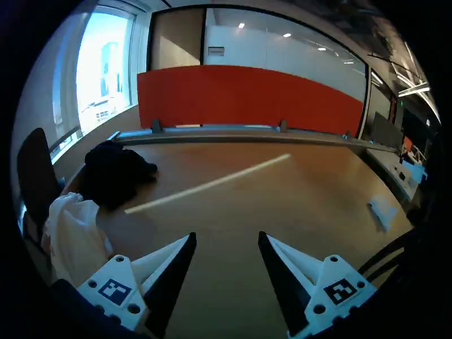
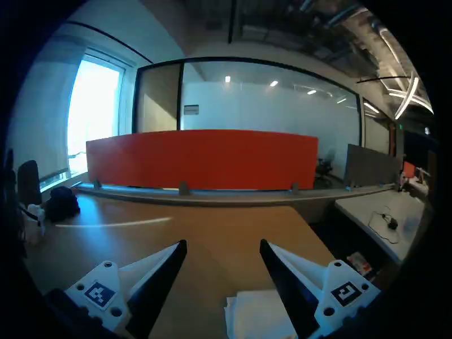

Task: Fold towel

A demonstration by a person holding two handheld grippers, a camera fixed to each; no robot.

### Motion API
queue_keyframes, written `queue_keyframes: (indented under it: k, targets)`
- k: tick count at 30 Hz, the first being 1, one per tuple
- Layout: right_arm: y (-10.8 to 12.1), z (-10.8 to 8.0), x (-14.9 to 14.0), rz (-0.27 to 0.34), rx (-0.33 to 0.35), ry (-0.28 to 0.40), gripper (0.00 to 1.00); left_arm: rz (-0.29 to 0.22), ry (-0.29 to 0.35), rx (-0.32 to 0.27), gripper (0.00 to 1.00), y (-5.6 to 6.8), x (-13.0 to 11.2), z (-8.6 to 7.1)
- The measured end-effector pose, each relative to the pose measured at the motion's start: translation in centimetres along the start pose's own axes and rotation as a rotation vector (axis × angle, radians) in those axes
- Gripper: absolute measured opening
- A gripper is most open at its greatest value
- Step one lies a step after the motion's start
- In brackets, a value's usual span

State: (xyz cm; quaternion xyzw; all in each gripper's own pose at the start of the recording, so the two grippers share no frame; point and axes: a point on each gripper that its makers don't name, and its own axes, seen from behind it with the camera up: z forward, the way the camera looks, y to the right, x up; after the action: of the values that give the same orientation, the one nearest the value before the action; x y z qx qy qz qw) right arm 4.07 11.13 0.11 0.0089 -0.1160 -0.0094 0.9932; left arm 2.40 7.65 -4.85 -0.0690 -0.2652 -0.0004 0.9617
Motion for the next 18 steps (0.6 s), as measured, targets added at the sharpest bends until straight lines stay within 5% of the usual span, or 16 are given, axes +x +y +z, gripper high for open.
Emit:
queue_keyframes:
  k: [18]
  targets:
    - [-5.4,0.3,5.6,-0.027,0.04,0.103,1.0,-0.021,0.299,0.032,0.8,-1.9,9.5,-1.2]
